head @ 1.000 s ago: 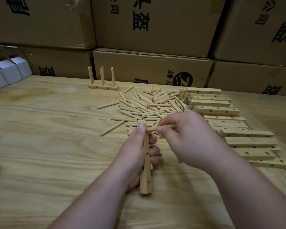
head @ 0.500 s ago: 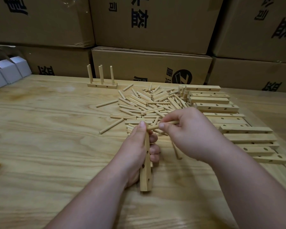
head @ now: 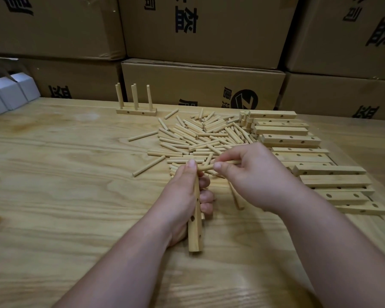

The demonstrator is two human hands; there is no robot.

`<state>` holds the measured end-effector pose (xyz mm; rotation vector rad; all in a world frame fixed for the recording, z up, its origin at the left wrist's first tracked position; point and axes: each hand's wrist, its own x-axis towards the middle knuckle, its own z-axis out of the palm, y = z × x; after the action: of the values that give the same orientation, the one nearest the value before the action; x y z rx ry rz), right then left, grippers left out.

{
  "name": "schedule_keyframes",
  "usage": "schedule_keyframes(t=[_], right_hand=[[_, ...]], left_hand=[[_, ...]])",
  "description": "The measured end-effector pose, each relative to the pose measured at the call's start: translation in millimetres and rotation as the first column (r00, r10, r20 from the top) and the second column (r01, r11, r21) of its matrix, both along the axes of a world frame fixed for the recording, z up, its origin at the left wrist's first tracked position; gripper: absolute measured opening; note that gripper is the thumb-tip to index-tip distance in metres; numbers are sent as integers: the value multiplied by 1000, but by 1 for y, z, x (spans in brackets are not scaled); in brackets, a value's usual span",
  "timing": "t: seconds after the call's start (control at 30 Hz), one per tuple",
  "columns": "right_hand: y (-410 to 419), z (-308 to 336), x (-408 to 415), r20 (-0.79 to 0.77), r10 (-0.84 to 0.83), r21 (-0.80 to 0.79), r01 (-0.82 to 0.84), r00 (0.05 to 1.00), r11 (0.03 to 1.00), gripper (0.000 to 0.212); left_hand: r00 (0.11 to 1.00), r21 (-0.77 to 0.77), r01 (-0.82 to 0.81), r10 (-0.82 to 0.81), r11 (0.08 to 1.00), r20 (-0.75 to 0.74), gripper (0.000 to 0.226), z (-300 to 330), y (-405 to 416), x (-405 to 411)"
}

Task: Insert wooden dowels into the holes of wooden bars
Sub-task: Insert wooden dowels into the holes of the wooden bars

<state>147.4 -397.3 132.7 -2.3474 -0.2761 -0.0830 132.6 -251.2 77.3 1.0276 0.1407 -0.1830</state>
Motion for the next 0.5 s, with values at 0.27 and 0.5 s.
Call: schedule_keyframes(t=[0.27, 0.5], right_hand=[[5, 4, 0, 58, -2, -75, 6, 998, 997, 9], [3, 7, -4, 52, -19, -62, 22, 998, 998, 10]], left_hand=[[1000, -1, 14, -14, 1000, -5, 36, 0, 0, 1], [999, -2, 39, -38, 999, 13, 36, -3, 1, 1]])
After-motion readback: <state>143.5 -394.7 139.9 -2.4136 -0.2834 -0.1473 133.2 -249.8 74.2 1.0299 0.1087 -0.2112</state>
